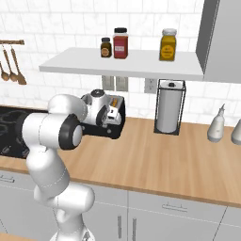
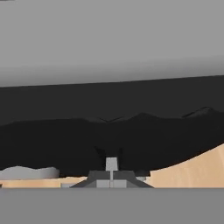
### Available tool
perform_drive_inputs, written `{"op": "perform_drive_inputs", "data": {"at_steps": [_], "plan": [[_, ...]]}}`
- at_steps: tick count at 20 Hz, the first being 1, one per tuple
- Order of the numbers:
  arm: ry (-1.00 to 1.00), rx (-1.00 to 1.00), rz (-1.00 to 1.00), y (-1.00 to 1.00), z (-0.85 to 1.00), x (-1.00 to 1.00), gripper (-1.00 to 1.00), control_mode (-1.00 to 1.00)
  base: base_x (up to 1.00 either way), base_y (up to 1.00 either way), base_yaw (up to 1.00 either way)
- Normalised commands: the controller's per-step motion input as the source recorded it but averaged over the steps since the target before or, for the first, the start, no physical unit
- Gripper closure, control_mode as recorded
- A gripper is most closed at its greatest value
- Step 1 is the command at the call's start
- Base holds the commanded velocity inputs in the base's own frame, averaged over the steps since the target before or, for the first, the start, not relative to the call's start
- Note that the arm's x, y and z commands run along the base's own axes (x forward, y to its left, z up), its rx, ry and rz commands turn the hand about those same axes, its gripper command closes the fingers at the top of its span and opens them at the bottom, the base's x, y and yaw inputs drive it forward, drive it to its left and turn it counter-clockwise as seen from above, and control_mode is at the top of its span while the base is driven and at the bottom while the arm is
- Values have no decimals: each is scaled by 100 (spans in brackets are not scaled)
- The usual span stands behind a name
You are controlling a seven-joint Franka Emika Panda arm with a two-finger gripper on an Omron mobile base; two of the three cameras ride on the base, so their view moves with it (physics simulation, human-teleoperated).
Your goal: Start the toaster. Once the lever pops up, take the bread to the plate on the dining counter.
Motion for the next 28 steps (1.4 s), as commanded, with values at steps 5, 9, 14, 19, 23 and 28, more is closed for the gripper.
{"op": "perform_drive_inputs", "data": {"at_steps": [5,9,14,19,23,28], "plan": [[0,1,0,0,-60,-8,100,-100,0,0,0],[0,0,1,0,-29,-39,100,-100,0,0,0],[-5,0,1,0,26,-38,100,-100,0,0,0],[-14,0,0,0,75,-49,100,-100,0,0,0],[-12,1,0,0,85,-53,100,-100,0,0,0],[-5,4,0,0,83,-67,100,-100,0,0,0]]}}
